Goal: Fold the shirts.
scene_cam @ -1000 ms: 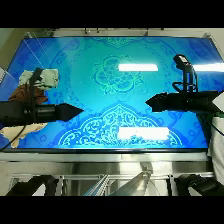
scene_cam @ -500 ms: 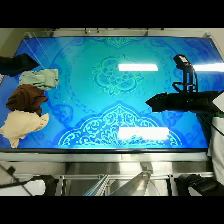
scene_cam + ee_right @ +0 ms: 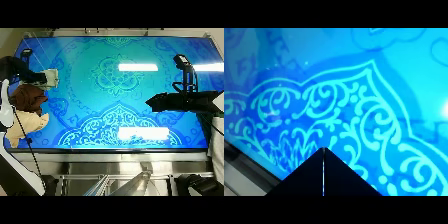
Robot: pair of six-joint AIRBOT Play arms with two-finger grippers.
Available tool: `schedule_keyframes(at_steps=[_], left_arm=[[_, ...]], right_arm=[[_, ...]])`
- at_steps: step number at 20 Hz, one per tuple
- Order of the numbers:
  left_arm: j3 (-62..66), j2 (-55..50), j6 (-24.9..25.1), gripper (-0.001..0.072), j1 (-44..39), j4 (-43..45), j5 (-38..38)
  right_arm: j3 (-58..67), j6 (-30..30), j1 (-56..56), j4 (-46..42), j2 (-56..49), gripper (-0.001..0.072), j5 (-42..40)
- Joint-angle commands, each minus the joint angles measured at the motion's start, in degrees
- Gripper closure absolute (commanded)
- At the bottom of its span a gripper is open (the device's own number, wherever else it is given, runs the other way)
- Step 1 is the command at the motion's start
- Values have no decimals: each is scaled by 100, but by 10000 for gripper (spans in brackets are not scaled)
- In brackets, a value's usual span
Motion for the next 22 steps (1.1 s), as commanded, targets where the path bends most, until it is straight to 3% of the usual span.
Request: schedule_keyframes(at_steps=[1,3,5,7,11,16,22], left_arm=[[-72,-229,-7,692,-227,916,33],[361,-221,-13,679,-374,599,118],[688,4,17,679,-518,-503,-44],[702,470,378,678,-785,-1897,-61],[225,1499,415,678,-1606,-3783,758],[-1576,2509,197,679,-3042,-3950,1340],[-3934,3495,-297,679,-3770,-3917,525]], right_arm=[[-2,0,4,-2,-2,687,2],[-2,-2,4,0,0,687,2],[-2,0,4,0,0,687,2],[-2,0,4,0,-2,687,2],[-2,0,4,0,-2,687,2],[-2,0,4,2,-2,687,-11],[-2,2,4,4,0,687,-7]])
